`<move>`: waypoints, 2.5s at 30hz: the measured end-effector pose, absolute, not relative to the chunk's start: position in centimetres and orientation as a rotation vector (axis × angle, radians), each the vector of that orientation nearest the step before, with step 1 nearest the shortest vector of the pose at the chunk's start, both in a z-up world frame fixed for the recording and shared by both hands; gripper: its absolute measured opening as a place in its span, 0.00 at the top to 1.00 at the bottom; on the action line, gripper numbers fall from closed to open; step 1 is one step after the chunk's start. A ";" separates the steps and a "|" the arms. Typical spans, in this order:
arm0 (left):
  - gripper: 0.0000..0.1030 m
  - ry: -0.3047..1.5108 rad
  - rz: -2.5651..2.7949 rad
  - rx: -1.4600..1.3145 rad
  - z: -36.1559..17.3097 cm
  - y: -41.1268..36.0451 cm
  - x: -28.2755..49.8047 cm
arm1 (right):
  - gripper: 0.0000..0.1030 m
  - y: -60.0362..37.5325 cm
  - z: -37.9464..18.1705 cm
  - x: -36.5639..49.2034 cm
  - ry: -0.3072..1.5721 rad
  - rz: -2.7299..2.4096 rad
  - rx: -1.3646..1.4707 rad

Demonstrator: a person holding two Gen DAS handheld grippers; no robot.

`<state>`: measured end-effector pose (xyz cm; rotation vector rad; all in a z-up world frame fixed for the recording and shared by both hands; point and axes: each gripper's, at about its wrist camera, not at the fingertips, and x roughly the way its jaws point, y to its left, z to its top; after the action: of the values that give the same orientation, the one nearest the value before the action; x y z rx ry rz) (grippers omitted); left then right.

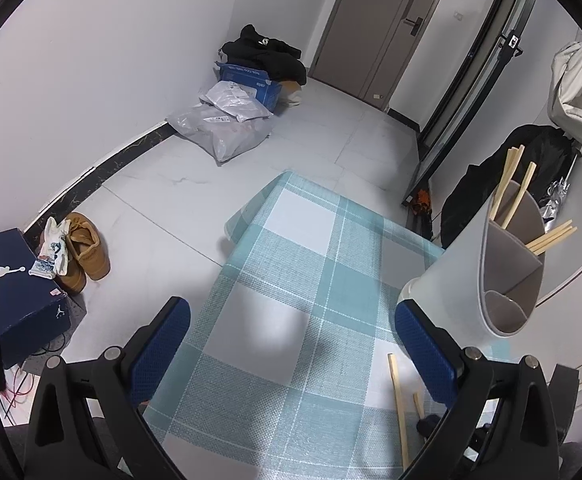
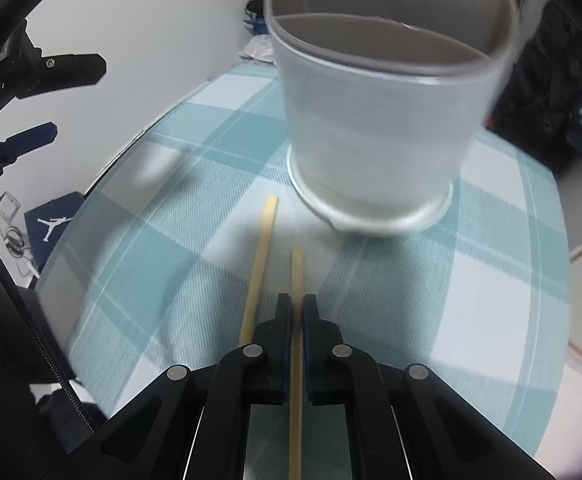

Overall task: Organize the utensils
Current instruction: 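Grasp one chopstick with the right gripper while the left gripper grasps the other, then carry both held chopsticks up above the white holder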

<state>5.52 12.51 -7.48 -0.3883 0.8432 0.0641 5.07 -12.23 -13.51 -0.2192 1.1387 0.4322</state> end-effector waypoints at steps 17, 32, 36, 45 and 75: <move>0.02 0.884 0.098 -0.366 -8.8 12.6 5.7 | 0.85 -9.1 -13.7 6.5 1.119 0.460 -0.308; 0.02 1.020 -0.031 -0.166 -11.5 5.8 7.3 | 0.95 -17.9 -10.2 8.3 1.072 0.476 0.235; 0.02 1.084 -0.086 -0.113 -12.5 4.2 7.6 | 0.95 -20.6 -9.8 8.3 1.047 0.473 0.393; 0.36 1.116 -0.067 -0.041 -13.3 2.1 8.0 | 0.95 -24.0 -9.2 8.7 0.988 0.445 0.567; 0.97 0.702 -0.079 -0.236 -3.4 4.2 3.1 | 0.95 -24.1 -2.5 4.8 0.684 0.402 0.368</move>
<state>3.07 4.21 -3.41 -0.2359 0.7021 -0.0788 4.82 -24.08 -2.55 0.3682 0.6840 0.4018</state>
